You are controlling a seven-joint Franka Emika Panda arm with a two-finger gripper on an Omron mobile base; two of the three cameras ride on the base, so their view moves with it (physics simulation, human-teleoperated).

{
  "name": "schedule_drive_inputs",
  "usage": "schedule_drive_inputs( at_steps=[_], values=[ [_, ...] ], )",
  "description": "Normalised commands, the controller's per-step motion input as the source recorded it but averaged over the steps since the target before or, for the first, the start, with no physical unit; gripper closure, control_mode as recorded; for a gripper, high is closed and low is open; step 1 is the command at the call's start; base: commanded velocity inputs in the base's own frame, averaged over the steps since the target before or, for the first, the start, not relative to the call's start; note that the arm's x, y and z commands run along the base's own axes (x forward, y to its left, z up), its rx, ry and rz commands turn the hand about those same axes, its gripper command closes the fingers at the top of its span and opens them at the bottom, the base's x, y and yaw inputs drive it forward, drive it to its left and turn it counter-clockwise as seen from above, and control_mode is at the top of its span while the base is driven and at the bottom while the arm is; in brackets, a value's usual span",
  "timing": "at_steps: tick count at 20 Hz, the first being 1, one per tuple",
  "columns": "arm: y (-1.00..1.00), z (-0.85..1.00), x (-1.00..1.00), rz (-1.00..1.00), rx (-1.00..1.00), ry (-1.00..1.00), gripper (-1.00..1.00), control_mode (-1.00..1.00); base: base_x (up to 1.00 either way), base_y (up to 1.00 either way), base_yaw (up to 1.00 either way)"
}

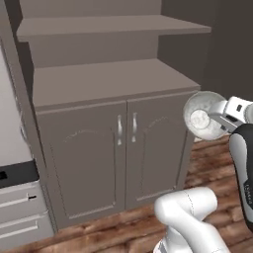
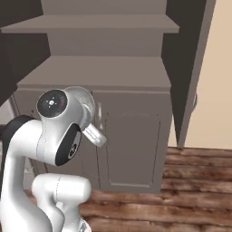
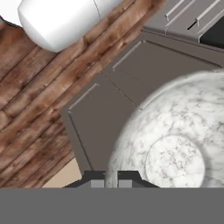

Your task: Take the smaller bowl and place it next to the appetizer plate on the dining counter , and place the larger bowl next to the plate with cooked food.

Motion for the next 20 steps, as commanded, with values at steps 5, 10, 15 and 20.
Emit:
schedule_drive_inputs(
  at_steps=[5, 10, 15, 20],
  values=[
    [0.0, 0.0, 0.0, 0.0, 0.0, 0.0, 1.0, 1.0, -0.22, -0.72, 0.07],
    [0.0, 0.0, 0.0, 0.0, 0.0, 0.0, 1.0, 1.0, -0.16, -0.72, 0.07],
    [0.0, 0.0, 0.0, 0.0, 0.0, 0.0, 1.0, 1.0, -0.37, -0.55, 0.09],
    [0.0, 0.0, 0.0, 0.0, 0.0, 0.0, 1.0, 1.0, -0.61, -0.09, 0.13]
  ],
)
